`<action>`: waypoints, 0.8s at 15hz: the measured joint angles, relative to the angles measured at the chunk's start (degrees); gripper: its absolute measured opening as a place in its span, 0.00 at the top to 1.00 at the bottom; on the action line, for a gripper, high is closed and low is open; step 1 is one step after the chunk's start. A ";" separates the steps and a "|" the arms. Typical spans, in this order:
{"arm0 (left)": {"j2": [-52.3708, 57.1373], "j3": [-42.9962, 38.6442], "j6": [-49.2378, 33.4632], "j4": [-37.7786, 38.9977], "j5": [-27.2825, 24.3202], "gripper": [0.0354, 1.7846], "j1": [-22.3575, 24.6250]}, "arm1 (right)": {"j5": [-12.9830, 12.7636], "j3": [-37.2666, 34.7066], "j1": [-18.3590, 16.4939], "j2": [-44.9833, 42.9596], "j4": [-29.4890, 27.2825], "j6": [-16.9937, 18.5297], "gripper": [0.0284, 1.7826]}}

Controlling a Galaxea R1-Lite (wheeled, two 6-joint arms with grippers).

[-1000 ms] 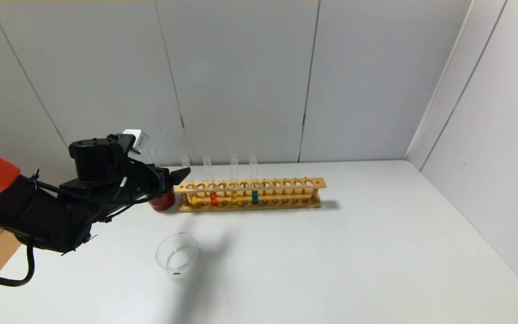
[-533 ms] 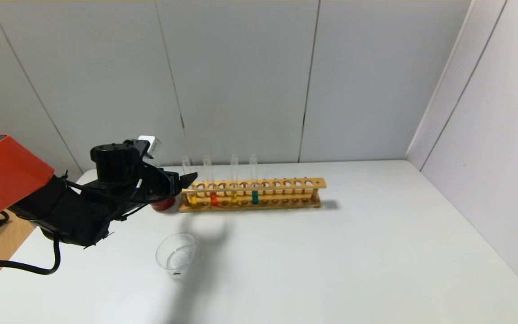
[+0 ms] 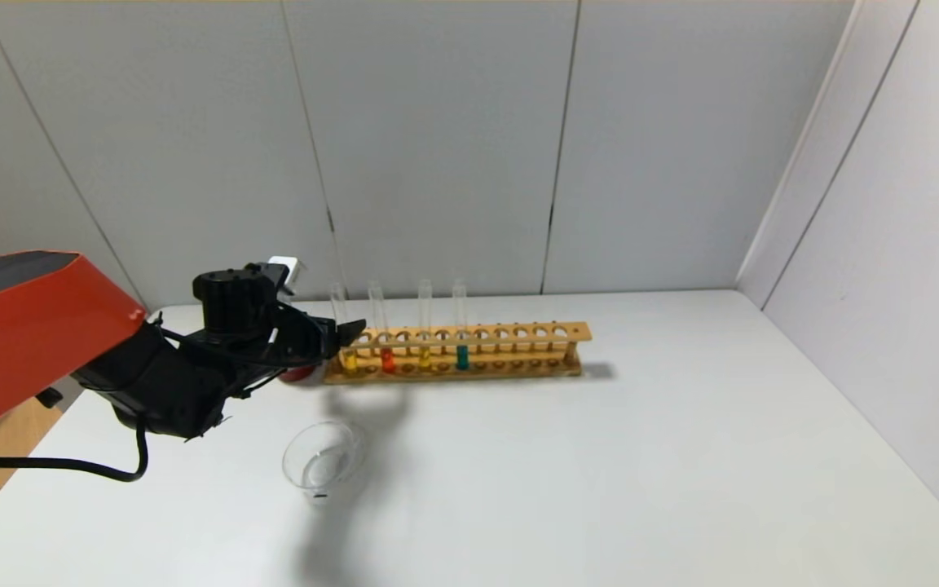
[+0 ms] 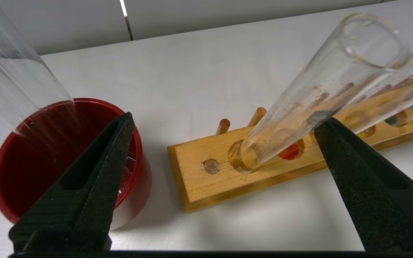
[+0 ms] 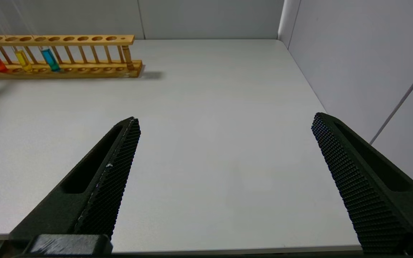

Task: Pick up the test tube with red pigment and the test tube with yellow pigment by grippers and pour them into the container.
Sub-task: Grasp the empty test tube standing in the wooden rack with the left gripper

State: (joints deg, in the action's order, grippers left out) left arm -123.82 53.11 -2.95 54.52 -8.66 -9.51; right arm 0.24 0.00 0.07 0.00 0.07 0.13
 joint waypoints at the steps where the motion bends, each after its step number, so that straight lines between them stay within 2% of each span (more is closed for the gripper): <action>1: -0.51 0.20 0.00 0.00 0.01 0.02 0.00 | -0.02 0.00 0.00 0.00 0.00 0.00 0.02; 10: -1.56 0.68 0.00 0.85 0.09 0.02 -0.60 | -0.02 0.00 0.00 0.00 0.00 0.02 0.02; 12: -1.29 0.68 0.28 0.85 1.52 0.02 -0.74 | 0.00 0.00 0.00 0.00 0.00 0.02 0.02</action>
State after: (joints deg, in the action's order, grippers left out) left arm -125.11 53.80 -2.67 55.37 -7.13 -10.25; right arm 0.24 0.00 0.07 0.00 0.07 0.16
